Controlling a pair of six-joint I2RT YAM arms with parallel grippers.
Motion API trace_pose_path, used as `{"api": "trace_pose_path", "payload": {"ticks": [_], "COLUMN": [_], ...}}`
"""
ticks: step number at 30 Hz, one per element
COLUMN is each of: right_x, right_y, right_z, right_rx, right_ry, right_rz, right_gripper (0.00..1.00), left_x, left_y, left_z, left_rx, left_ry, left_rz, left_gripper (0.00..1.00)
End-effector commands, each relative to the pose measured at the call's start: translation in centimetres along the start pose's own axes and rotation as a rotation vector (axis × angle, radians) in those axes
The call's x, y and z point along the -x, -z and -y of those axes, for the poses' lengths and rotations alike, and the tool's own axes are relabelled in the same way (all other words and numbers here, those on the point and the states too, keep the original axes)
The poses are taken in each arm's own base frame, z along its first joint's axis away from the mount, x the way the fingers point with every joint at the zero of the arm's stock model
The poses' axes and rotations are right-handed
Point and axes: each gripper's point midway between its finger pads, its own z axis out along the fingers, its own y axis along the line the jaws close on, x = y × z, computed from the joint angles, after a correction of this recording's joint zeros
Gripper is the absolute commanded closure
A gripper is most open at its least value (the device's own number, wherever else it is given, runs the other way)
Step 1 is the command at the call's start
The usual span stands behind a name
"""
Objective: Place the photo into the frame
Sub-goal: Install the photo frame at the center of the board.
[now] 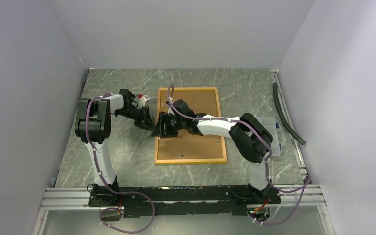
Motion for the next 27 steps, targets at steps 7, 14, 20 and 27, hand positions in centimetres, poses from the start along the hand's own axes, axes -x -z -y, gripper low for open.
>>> {"api": "trace_pose_path", "payload": {"ticks": [7,14,20,27], "right_x": [-1.0,-1.1,-0.9,0.0], "right_y": [-1.1,-2.1,-2.6,-2.7], "right_z": [1.9,2.7,3.3,3.1], "right_rx": [-0.025,-0.036,-0.037,-0.037], "right_ry": [-0.002,-0.017,-0.021,-0.007], "right_rz": [-0.047,-0.056,-0.049,-0.027], "right_gripper": [0.41,0.42,0.43,0.43], "left_x": [0.6,0.5,0.4,0.4], "left_y": [0.6,0.6,0.6,0.7], "left_z": [0.4,0.7,0.6,0.7], "left_rx": [0.027,0.016,0.022,0.02], "left_ry": [-0.052,-0.049,-0.051,-0.053], "left_rz": [0.012,0.013,0.008,0.01], "left_gripper": [0.82,0.84,0.85,0.86]}}
